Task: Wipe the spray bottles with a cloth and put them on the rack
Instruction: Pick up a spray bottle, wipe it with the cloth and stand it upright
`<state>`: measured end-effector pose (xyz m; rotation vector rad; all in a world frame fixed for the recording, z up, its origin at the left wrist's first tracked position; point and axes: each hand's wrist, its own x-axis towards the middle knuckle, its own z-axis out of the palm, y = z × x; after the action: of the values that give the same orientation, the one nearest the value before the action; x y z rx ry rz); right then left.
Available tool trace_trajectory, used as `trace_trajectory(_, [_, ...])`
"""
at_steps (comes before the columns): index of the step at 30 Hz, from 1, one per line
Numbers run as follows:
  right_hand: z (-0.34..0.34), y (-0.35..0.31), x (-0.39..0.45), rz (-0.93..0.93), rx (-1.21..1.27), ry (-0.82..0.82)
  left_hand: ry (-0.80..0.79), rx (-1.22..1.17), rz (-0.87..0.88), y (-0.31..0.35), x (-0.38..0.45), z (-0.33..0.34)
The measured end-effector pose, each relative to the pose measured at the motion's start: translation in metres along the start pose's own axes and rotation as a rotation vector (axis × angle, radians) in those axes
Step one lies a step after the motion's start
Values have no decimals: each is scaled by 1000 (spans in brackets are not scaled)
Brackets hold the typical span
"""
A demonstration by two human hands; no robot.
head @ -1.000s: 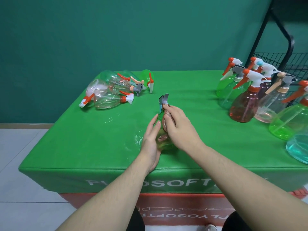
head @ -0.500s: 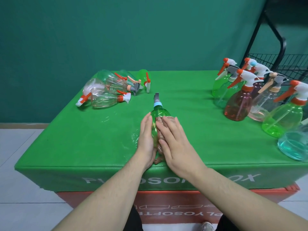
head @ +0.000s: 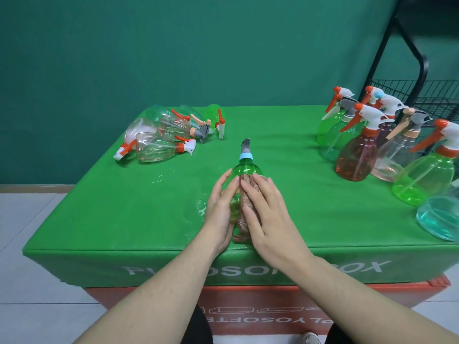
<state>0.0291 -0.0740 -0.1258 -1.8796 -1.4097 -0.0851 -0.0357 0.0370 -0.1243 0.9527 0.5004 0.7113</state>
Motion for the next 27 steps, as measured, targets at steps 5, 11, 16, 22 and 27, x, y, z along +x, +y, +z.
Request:
trace_trajectory(5, [-4,2,32,45,40,26,-74,-9,-50,0,2,-3])
trace_trajectory(11, [-8,7,66,170,142,-60,-80,-46,-48,-1,6,-4])
trace_trajectory(16, [-4,1,78,333,279,-52,-38,-73,-57,-4,9,-5])
trace_trajectory(22, [-2,-10,57,294,182,-29,30,-55,-20,-8,9,-3])
trace_trajectory(27, [2,-15,33,187,76,-9,75,-57,-29,-7,7,-2])
